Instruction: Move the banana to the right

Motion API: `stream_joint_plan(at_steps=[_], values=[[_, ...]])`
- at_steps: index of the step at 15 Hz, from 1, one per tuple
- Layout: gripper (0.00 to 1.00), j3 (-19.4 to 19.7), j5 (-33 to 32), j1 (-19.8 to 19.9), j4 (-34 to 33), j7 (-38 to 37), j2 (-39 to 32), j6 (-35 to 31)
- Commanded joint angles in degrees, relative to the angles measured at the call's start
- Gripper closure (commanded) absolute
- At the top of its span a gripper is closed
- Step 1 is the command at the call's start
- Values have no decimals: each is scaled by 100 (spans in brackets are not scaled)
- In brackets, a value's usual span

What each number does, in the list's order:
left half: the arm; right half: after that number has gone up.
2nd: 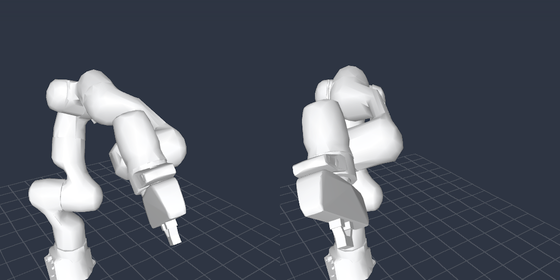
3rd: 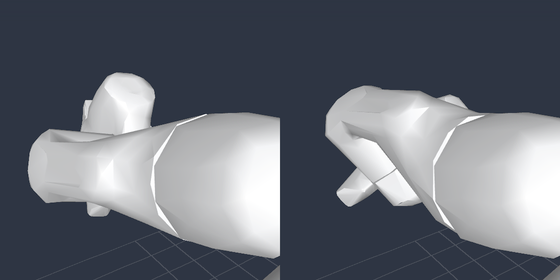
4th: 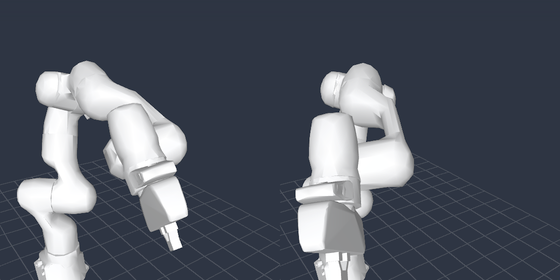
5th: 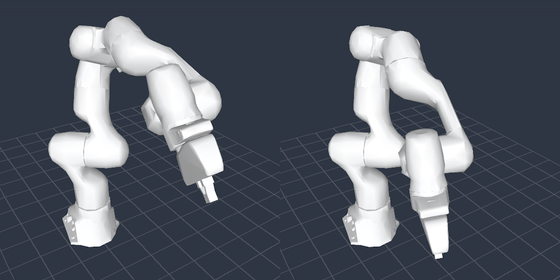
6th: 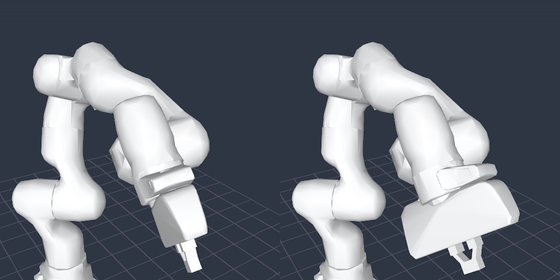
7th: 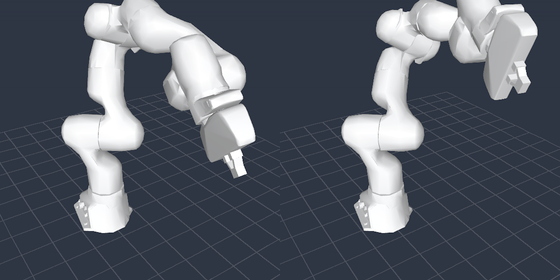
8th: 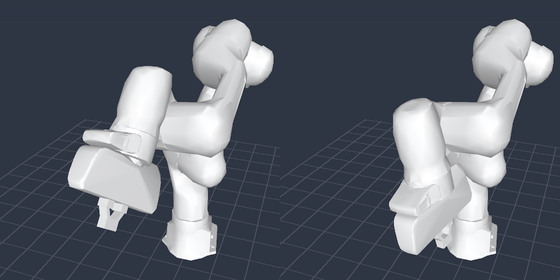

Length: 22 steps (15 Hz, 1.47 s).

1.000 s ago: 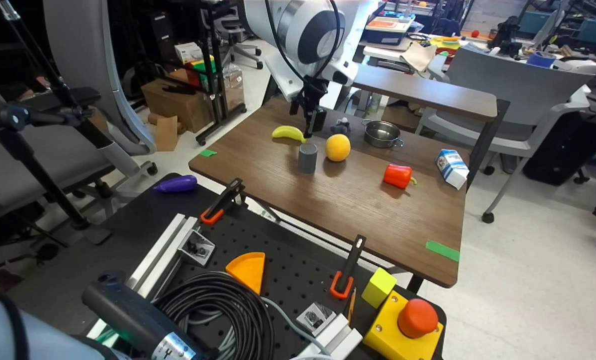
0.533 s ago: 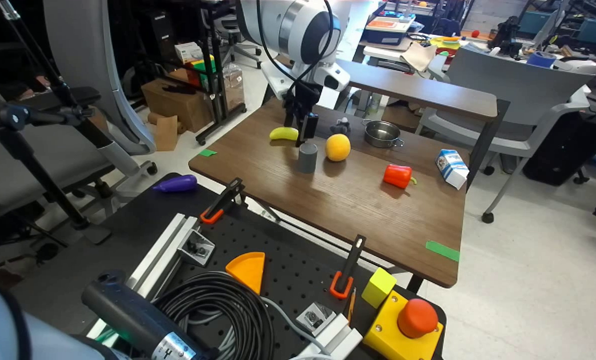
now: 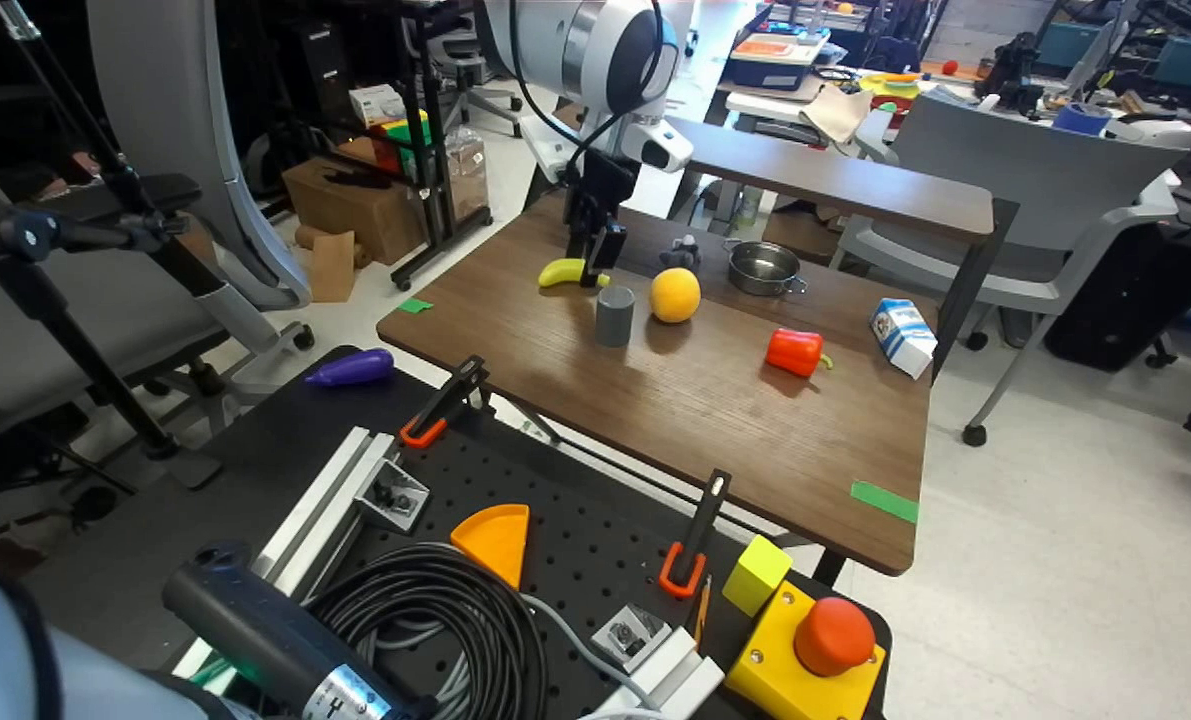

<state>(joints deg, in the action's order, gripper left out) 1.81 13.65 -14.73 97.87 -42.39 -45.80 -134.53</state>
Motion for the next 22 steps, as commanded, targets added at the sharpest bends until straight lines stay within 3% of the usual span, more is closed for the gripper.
stream_joint_plan(at_steps=[1, 5, 9, 17, 22], values=[[66, 23, -156, 27, -494, -227, -267, 214], [95, 34, -149, 48, -755, -291, -413, 213], [93, 69, -217, 41, -791, -300, -351, 333], [93, 411, -675, 15, -113, -521, 562, 98], [93, 702, -831, 255, 73, -928, 965, 210]])
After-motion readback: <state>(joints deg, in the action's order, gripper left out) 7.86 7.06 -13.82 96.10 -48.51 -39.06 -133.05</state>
